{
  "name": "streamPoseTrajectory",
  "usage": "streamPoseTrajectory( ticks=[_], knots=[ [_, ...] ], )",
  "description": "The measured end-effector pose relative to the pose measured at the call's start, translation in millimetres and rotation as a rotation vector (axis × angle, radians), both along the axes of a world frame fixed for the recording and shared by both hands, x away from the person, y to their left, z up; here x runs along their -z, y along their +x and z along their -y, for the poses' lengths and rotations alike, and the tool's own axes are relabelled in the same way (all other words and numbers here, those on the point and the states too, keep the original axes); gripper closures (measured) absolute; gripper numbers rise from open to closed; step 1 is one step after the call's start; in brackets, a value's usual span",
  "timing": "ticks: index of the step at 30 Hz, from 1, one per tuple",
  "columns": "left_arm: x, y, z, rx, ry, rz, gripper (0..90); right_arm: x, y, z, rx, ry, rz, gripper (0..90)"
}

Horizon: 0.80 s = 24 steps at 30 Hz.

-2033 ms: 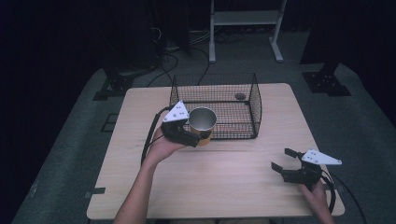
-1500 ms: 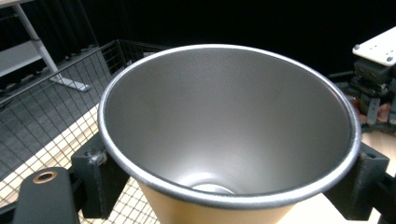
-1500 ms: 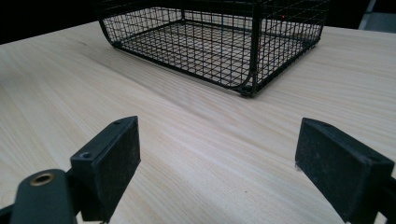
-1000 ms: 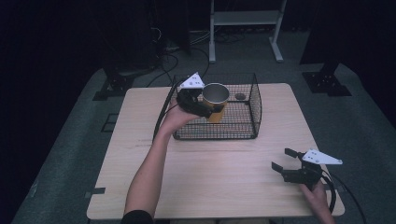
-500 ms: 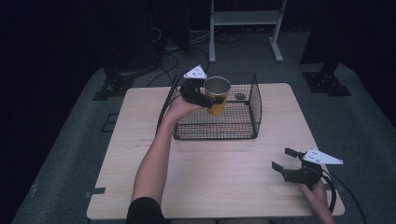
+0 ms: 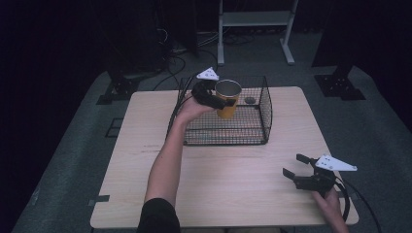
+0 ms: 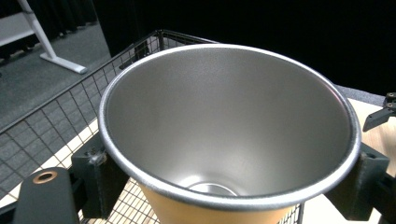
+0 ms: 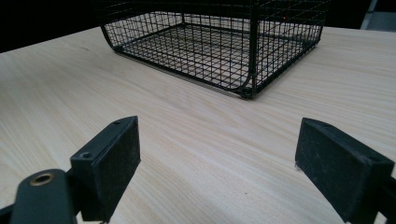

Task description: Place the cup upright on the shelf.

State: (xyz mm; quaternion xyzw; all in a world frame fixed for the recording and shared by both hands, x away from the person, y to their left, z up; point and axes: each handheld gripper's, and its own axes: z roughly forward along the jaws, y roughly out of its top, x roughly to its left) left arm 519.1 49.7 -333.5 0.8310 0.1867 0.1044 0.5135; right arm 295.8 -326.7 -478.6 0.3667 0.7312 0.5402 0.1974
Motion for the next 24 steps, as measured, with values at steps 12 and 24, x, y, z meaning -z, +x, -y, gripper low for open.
streamPoseTrajectory(
  ticks=[12,24],
  knots=[
    [22.6,20.0,18.5,-0.007,0.057,-0.038,14.3,0.1,0.2,0.6,-0.005,0.005,0.000,13.0],
    [45.1,31.8,29.1,-0.003,0.078,-0.058,14.2,0.1,0.4,1.4,-0.007,0.012,-0.002,13.0]
  ],
)
